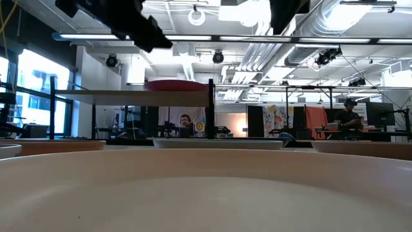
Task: Place and stack plates onto a shelf
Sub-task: Stack the top gray plate on top of the pink plate on the shelf
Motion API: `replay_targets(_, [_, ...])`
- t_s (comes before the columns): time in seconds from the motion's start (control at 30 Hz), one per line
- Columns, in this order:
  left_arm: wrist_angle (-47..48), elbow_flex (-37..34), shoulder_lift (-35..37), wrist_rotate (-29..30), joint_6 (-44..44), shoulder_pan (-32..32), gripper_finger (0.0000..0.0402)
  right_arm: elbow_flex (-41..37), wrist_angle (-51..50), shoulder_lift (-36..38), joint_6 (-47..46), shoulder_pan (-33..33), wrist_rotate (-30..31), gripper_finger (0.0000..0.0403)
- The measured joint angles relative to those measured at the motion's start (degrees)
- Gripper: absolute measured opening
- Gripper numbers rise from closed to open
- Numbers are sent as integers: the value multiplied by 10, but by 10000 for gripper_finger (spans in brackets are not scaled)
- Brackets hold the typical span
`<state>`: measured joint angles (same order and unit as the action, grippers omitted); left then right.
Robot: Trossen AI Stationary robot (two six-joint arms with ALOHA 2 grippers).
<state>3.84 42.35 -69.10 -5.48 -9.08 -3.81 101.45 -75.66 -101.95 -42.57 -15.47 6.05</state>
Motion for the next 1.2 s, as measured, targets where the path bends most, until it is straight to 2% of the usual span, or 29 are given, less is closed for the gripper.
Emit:
replay_targets(0.27, [9, 0, -76, 1, -107, -25, 126, 0, 0, 0, -41, -27, 30, 60])
replay_targets(0.67, [-20, 0, -169, 46, -175, -65, 126, 0, 18, 0, -41, -33, 40, 60])
replay_targets(0.77, [-30, 0, -189, 47, -192, -70, 126, 0, 20, 0, -41, -33, 60, 60])
replay_targets(1.2, [-50, 0, -246, 62, -226, -72, 126, 0, 37, 0, -55, -33, 60, 60])
